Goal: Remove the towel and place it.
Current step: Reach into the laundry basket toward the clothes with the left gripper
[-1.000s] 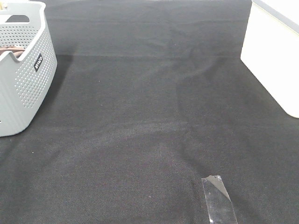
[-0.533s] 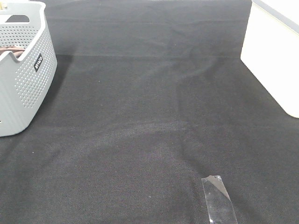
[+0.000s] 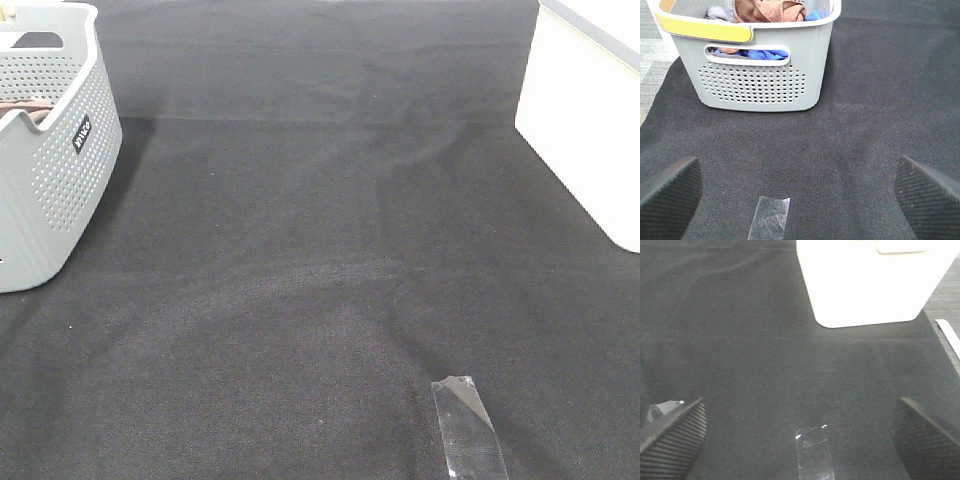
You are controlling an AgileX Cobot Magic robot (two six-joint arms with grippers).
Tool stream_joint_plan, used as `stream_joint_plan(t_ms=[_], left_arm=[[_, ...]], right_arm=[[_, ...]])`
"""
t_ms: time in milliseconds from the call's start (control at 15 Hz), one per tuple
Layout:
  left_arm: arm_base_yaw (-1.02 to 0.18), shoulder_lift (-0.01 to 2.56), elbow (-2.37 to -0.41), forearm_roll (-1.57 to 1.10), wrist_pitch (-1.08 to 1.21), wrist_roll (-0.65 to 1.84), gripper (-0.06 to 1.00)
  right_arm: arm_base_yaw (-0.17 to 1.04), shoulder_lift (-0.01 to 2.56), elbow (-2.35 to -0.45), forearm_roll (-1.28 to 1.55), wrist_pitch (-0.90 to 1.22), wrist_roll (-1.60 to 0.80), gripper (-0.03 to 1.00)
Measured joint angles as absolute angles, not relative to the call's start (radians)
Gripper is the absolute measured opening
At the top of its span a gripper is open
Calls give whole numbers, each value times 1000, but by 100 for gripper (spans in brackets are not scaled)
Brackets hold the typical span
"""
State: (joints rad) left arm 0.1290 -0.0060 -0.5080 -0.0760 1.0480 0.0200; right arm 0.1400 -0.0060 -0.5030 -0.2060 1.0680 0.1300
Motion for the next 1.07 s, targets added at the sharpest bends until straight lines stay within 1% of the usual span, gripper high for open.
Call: stream_joint_plan(t_ms=[200, 267, 400, 600, 867, 1067], left_arm=[[129, 0, -527, -79, 1063, 80, 99], [129, 36, -570, -79, 1095, 135, 99], [129, 186, -678, -63, 1184, 296, 99], [129, 522, -915, -39, 1221, 535, 99], [129, 972, -1310, 36, 1222, 711, 99], [129, 1274, -1587, 173, 1220, 758, 99]], right_arm=[[140, -6, -503, -207, 1068, 138, 96], [140, -6, -503, -207, 1068, 141, 96], [140, -6, -503, -208, 1068, 144, 96], [140, -6, -503, -208, 1068, 144, 96], [140, -6, -503, -208, 1068, 144, 96], [140, -6, -503, -208, 1068, 144, 96]])
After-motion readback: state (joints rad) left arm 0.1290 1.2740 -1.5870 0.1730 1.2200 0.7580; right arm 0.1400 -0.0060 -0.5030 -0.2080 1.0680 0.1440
